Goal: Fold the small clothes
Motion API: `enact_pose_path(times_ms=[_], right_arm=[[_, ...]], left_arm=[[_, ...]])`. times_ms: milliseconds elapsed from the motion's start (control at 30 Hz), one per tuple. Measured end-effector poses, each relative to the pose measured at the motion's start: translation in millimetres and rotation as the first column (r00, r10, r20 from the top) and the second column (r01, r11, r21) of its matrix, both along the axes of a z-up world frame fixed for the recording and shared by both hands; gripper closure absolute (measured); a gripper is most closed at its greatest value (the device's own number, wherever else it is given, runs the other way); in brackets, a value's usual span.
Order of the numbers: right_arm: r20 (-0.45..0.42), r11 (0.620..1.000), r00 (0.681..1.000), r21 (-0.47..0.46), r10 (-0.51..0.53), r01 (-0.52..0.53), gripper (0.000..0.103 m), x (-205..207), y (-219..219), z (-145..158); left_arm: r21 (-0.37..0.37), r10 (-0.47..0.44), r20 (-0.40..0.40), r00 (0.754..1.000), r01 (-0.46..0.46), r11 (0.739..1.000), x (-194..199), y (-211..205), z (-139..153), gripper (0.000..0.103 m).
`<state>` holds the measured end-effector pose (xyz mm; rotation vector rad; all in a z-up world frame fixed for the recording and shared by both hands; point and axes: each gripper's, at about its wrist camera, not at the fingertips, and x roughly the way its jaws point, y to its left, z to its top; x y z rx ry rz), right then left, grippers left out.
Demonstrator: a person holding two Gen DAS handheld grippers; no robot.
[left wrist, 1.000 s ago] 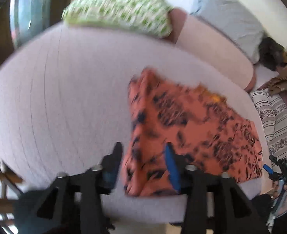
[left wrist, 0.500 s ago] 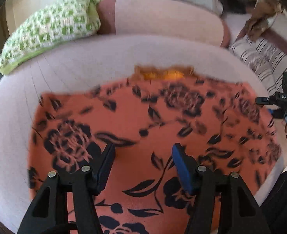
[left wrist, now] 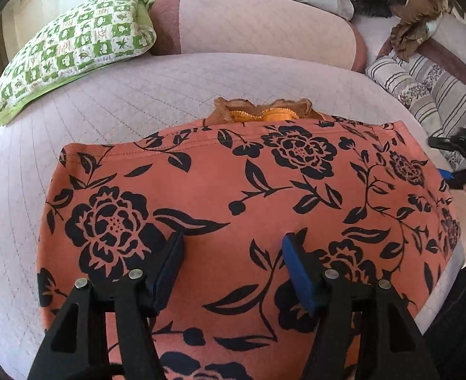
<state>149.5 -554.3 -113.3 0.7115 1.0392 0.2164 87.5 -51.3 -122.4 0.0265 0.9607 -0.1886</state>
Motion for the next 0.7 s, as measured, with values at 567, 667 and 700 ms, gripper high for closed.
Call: enact_pose_path(times_ms=[567,667,700], right_arm=[[-0.055,0.982,0.986,-0.09,0.16,-0.165,0.095,-89,24,3],[-0.167,0.997,0.983,-0.01,0.08,-0.082,0.087,-88,8,-29],[-0.146,0.995,0.985,-0.019,0.093,-0.097,0.082,-87,10,-20]], left_arm=[[-0.069,0.096,0.003,0.995,-0.095,0.993,-51,51,1,0.03],[-0.134,0.131,0.007,0.991,-0.129,0.983,-56,59,14,0.03],[-0.169,0.15,0.027,0.988,-0.144,0.975,-63,67,23,0.03]])
